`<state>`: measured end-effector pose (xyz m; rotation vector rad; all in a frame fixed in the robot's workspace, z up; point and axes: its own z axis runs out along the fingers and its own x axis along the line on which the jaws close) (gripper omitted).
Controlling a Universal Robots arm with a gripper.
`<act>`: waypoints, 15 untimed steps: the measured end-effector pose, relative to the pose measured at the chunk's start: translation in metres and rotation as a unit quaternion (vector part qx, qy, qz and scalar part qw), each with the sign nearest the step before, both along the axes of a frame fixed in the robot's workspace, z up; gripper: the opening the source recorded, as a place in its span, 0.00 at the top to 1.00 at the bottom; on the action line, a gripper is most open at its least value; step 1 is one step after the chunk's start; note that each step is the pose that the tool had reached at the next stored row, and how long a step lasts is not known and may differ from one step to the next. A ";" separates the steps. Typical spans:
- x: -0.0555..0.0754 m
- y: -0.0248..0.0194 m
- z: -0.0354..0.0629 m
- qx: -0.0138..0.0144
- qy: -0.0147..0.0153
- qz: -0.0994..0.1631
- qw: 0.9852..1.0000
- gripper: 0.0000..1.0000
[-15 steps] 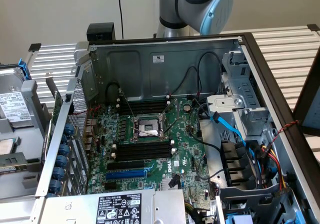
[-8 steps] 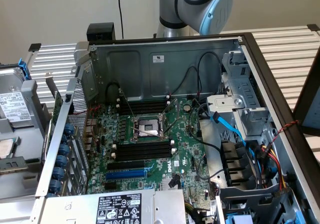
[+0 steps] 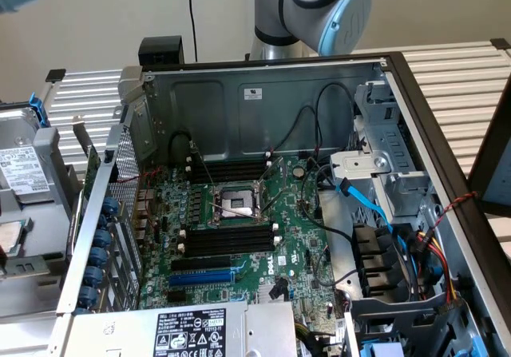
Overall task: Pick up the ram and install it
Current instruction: 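Reach for the ram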
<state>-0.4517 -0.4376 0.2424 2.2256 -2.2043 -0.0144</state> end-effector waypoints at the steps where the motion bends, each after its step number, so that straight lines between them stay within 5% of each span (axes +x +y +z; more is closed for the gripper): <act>1: 0.000 0.0000 -0.0017 0.000 0.000 0.000 1.000 0.88; 15: 0.001 -0.0012 -0.0103 0.000 0.001 0.010 1.000 0.88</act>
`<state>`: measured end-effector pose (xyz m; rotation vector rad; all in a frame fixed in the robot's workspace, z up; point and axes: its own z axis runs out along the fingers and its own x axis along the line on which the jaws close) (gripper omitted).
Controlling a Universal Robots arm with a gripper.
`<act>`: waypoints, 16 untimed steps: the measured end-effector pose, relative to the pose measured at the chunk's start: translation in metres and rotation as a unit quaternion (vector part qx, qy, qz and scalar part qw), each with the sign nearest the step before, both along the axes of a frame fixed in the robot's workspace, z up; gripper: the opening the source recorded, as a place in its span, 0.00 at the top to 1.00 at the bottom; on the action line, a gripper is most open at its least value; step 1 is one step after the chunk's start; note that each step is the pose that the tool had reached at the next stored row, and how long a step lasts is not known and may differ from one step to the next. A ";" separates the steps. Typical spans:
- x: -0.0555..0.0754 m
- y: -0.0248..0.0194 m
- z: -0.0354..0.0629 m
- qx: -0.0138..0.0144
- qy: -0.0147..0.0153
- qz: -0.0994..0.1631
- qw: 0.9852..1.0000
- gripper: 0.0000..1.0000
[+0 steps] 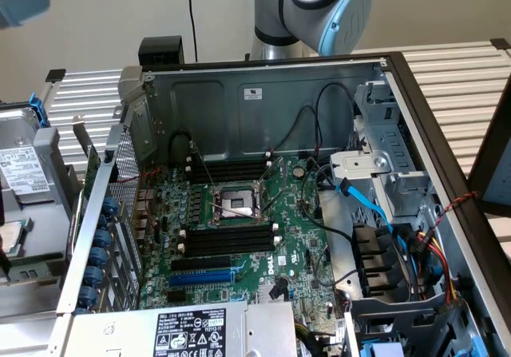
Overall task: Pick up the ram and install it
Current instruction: 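Reach for the ram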
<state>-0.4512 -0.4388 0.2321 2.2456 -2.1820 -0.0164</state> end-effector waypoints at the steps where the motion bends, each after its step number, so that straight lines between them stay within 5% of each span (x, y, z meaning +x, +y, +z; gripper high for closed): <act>1: 0.000 0.0000 0.0000 0.000 0.000 0.000 1.000 0.88; 13: 0.003 0.0000 -0.0064 0.000 0.001 0.000 1.000 0.88; 16: 0.003 0.0000 -0.0083 0.000 0.004 0.000 1.000 0.88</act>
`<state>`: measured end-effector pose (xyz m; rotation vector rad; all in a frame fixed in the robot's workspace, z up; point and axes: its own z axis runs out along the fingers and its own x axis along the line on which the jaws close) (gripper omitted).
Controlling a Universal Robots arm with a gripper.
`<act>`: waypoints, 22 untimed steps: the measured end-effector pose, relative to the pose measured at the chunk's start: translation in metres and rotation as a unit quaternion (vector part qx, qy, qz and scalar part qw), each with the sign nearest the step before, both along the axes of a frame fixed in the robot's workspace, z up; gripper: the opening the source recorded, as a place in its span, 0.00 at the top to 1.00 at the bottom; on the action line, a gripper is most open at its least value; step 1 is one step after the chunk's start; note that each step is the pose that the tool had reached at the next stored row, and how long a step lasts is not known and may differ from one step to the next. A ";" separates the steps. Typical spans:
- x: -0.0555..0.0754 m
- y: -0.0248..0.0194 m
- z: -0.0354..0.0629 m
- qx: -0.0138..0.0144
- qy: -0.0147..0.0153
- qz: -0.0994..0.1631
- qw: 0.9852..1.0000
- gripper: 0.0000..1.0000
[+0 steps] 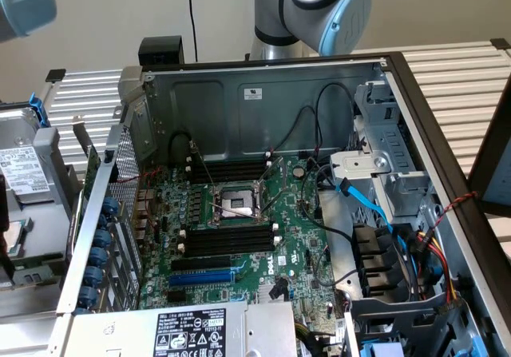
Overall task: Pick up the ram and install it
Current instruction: 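Reach for the ram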
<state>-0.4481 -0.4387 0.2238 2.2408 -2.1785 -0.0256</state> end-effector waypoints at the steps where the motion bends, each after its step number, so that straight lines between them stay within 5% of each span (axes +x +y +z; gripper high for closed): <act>1: 0.000 -0.0001 -0.0005 0.000 0.001 0.000 1.000 0.88; 22: -0.003 -0.0001 -0.0017 0.000 0.003 0.000 1.000 0.88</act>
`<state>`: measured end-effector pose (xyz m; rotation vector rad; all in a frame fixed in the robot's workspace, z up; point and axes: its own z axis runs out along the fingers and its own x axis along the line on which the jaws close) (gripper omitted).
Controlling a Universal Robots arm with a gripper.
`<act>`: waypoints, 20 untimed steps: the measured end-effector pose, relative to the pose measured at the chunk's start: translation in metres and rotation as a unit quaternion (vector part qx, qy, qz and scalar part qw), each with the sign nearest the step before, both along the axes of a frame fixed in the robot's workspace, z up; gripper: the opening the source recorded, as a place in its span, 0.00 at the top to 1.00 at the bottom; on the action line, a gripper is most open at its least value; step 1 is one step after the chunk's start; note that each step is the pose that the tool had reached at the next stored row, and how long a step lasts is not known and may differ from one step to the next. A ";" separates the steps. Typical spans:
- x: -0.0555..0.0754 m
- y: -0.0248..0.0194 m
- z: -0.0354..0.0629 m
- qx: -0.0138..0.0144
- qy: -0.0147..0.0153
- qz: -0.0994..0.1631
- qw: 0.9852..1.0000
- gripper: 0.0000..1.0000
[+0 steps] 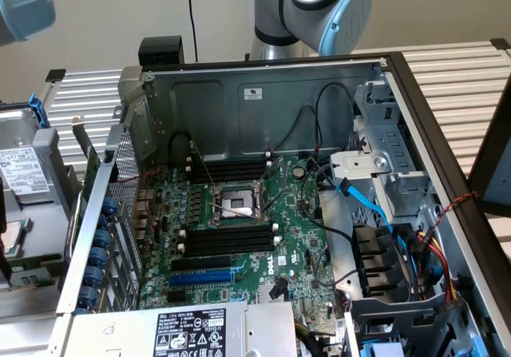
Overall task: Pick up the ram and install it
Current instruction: 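Reach for the ram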
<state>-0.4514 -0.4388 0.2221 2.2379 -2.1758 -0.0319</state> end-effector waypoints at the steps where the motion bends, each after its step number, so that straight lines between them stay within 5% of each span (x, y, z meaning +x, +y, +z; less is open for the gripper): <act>1: 0.000 0.0000 0.0000 0.000 0.000 0.000 1.000 0.88; 14: 0.000 0.0000 0.0013 0.000 0.000 0.000 1.000 0.80; 20: 0.000 0.0002 0.0275 -0.003 0.000 0.000 1.000 0.80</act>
